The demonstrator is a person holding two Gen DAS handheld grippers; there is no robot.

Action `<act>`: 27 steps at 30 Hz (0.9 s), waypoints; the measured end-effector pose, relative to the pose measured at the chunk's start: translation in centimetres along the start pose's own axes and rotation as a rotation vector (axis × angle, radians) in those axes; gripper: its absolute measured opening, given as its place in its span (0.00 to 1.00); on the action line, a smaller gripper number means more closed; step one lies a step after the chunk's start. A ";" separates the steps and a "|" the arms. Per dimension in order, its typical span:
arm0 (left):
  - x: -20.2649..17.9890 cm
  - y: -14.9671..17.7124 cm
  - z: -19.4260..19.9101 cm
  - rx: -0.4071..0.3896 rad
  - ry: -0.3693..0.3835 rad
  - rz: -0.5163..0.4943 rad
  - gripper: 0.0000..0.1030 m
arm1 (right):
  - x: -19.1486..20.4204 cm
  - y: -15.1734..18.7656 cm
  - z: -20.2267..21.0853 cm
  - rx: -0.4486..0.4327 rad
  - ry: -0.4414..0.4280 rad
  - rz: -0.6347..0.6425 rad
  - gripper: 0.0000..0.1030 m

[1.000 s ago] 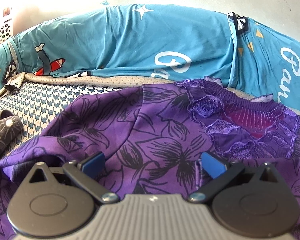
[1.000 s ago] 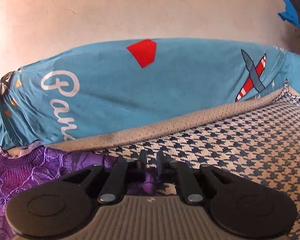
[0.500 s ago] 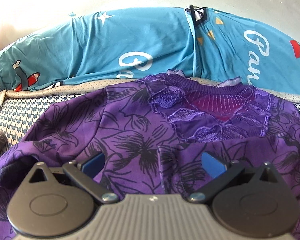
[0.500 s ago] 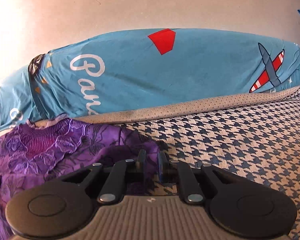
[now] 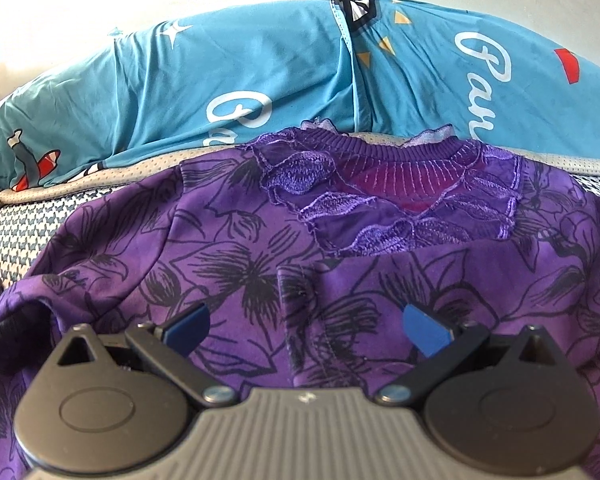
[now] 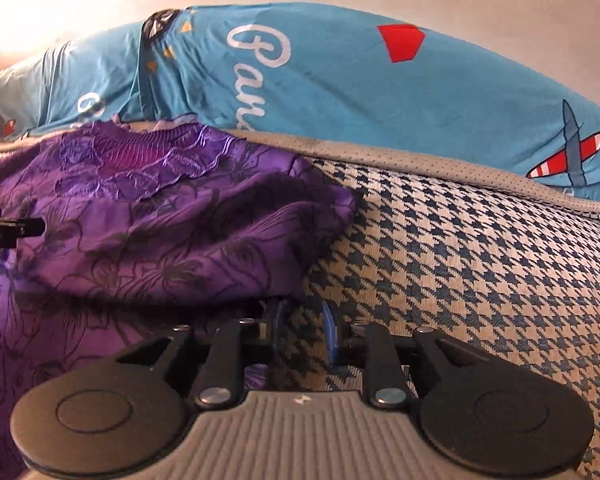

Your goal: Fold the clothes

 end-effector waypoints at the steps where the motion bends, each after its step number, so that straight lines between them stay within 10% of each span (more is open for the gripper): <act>1: 0.0 0.0 -0.1 0.002 0.001 -0.002 1.00 | 0.1 0.1 -0.2 -0.005 0.009 0.004 0.24; 17: 0.4 0.2 -0.7 0.026 -0.002 0.015 1.00 | 2.1 -0.3 -1.7 -0.082 0.059 0.017 0.31; 21: 0.6 0.1 -0.7 0.024 -0.016 0.022 1.00 | 0.8 -0.1 -1.5 -0.057 0.117 -0.117 0.08; 27: 1.3 0.2 -1.1 0.041 -0.052 0.044 1.00 | -0.4 1.1 -1.6 0.057 0.199 -0.213 0.00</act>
Point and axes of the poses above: each gripper's, at about its wrist camera, not at the fingertips, and z roughly against the way its jaws point, x to its left, y to its underside, the point moved 2 cm from there along -z, roughly the way its jaws point, and after that the axes turned 4 degrees about y, right-handed, at the moved point
